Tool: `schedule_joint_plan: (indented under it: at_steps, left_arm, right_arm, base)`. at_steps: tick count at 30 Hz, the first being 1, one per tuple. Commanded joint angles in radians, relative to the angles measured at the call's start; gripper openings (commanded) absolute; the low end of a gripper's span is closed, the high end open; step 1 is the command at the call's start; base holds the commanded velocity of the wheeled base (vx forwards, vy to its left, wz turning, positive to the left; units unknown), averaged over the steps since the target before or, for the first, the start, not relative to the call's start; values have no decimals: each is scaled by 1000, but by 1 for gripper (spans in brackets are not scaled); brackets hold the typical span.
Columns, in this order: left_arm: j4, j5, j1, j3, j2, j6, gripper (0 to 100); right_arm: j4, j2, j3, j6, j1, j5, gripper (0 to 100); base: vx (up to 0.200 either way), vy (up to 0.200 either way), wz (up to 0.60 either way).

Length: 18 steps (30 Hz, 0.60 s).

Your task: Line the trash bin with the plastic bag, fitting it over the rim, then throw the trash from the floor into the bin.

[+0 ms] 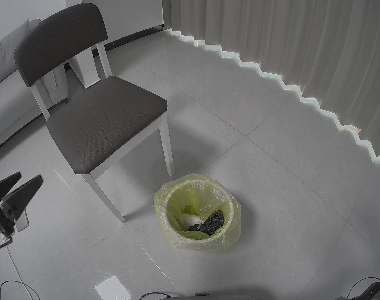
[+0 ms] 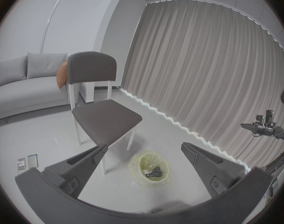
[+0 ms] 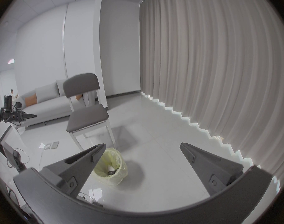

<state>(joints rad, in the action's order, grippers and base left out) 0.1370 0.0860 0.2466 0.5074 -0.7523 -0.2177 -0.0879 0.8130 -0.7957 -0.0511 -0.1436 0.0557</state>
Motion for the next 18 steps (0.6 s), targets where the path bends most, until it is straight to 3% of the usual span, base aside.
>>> schedule_joint_plan:
  at_steps: [1,5,10,12,16,18]
  left_arm:
    - [-363,18,-90,-32,604,20,100]
    - [-422,26,-99,-43,657,17,100]
    - [-422,20,-130,-96,657,-16,100]
    - [-422,26,-167,-115,662,-9,100]
    - [-438,117,-250,-168,752,6,100]
    - [-432,86,-250,-202,752,18,100]
  right_arm:
    - [-233,-724,224,129,171,200,100]
    - [-283,-802,280,135,151,194,100]
    - [-273,-808,394,155,147,59,100]
    - [-257,-808,420,155,147,41,100]
    - [-89,-808,540,157,145,32,100]
    - [5,-808,641,137,145,27,100]
  base:
    - [0,0,0]
    - [0,0,0]
    - [0,0,0]
    - [0,0,0]
    - [0,0,0]
    - [0,0,0]
